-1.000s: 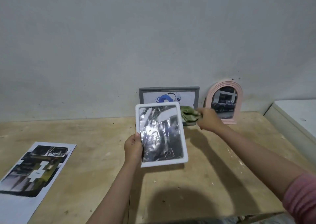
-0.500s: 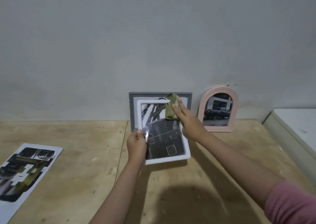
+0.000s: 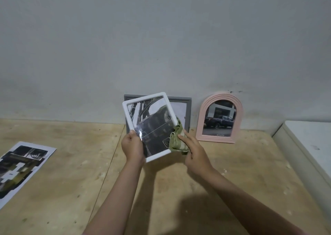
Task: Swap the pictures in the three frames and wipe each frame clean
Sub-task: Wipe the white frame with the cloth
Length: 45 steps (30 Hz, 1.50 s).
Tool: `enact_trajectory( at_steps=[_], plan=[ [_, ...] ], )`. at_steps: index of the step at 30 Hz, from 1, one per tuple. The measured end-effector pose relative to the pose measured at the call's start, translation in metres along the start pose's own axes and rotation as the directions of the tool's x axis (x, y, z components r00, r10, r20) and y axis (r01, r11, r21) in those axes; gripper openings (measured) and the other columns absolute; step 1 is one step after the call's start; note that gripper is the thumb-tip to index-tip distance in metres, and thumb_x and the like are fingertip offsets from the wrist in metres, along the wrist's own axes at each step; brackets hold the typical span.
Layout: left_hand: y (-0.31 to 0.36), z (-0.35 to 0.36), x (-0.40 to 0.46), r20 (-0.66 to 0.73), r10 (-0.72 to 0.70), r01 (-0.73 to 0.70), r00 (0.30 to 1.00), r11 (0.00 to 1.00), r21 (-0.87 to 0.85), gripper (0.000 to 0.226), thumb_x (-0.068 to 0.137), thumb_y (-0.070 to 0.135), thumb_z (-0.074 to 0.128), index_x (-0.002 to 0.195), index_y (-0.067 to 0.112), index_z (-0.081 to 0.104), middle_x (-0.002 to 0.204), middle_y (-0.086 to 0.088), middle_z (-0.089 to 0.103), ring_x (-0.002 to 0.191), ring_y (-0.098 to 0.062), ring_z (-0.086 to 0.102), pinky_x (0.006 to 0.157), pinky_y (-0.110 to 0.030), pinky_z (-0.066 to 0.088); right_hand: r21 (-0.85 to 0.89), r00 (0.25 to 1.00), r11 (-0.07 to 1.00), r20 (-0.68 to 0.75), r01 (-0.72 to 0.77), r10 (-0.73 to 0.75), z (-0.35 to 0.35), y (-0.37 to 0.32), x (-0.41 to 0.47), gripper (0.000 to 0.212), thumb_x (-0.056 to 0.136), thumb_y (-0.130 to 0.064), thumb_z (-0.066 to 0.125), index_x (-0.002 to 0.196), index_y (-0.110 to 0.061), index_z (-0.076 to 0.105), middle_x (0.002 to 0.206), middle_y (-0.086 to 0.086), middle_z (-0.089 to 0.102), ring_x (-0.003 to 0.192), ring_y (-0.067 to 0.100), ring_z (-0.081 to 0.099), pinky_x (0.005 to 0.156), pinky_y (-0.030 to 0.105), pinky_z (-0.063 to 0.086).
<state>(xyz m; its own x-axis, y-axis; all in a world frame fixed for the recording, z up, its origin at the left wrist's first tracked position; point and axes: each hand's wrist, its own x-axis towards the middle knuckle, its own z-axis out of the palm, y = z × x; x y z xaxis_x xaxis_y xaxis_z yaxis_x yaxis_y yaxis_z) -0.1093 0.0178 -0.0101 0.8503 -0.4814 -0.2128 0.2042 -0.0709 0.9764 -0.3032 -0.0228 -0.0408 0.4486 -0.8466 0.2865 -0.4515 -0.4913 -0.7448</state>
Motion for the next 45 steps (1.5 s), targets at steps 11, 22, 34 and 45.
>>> enact_trajectory(
  at_steps=[11, 22, 34, 45],
  plan=[
    [-0.005, 0.017, -0.043, 0.150, 0.207, -0.228, 0.967, 0.963, 0.146, 0.029, 0.100, 0.023, 0.043, 0.080, 0.005, 0.057, 0.072, -0.008, 0.052, 0.065, -0.017, 0.047, 0.058, -0.027, 0.039, 0.625, 0.845, 0.702, -0.125, -0.340, 0.520, -0.079, -0.011, 0.020, 0.040, 0.091, 0.008, 0.034, 0.102, -0.020, 0.060, 0.087, 0.004, 0.065, 0.071, 0.016, 0.062, 0.053, 0.022, 0.051],
    [-0.012, 0.031, -0.084, 0.220, 0.331, -0.374, 0.918, 0.907, 0.193, 0.034, 0.099, 0.014, 0.043, 0.065, 0.012, 0.045, 0.059, -0.003, 0.043, 0.055, -0.014, 0.039, 0.056, -0.028, 0.031, -0.117, 0.877, 0.884, 0.241, 0.452, -0.416, -0.041, -0.031, 0.056, 0.085, 0.063, 0.011, 0.032, 0.142, -0.019, 0.040, 0.151, 0.009, 0.033, 0.138, 0.033, 0.023, 0.114, 0.044, 0.014],
    [0.011, 0.011, -0.067, 0.266, -0.166, 0.243, 0.950, 0.926, -0.287, 0.063, 0.094, 0.053, 0.045, 0.112, -0.006, 0.061, 0.113, -0.027, 0.065, 0.101, -0.040, 0.066, 0.093, -0.057, 0.049, -0.014, 0.760, 0.824, 0.397, 0.567, -0.515, -0.010, -0.012, 0.010, 0.071, 0.064, 0.009, 0.038, 0.125, -0.018, 0.061, 0.130, 0.007, 0.058, 0.130, 0.034, 0.041, 0.103, 0.066, 0.026],
    [-0.005, 0.016, -0.054, 0.184, -0.267, 0.307, 0.946, 0.921, -0.241, 0.067, 0.068, 0.048, 0.071, 0.109, -0.004, 0.063, 0.101, -0.020, 0.066, 0.092, -0.035, 0.066, 0.092, -0.058, 0.049, -0.061, 0.757, 0.810, 0.402, 0.583, -0.515, -0.019, -0.014, 0.005, 0.066, 0.066, -0.009, 0.024, 0.109, -0.025, 0.070, 0.120, -0.007, 0.066, 0.092, 0.026, 0.054, 0.081, 0.032, 0.037]
  ],
)
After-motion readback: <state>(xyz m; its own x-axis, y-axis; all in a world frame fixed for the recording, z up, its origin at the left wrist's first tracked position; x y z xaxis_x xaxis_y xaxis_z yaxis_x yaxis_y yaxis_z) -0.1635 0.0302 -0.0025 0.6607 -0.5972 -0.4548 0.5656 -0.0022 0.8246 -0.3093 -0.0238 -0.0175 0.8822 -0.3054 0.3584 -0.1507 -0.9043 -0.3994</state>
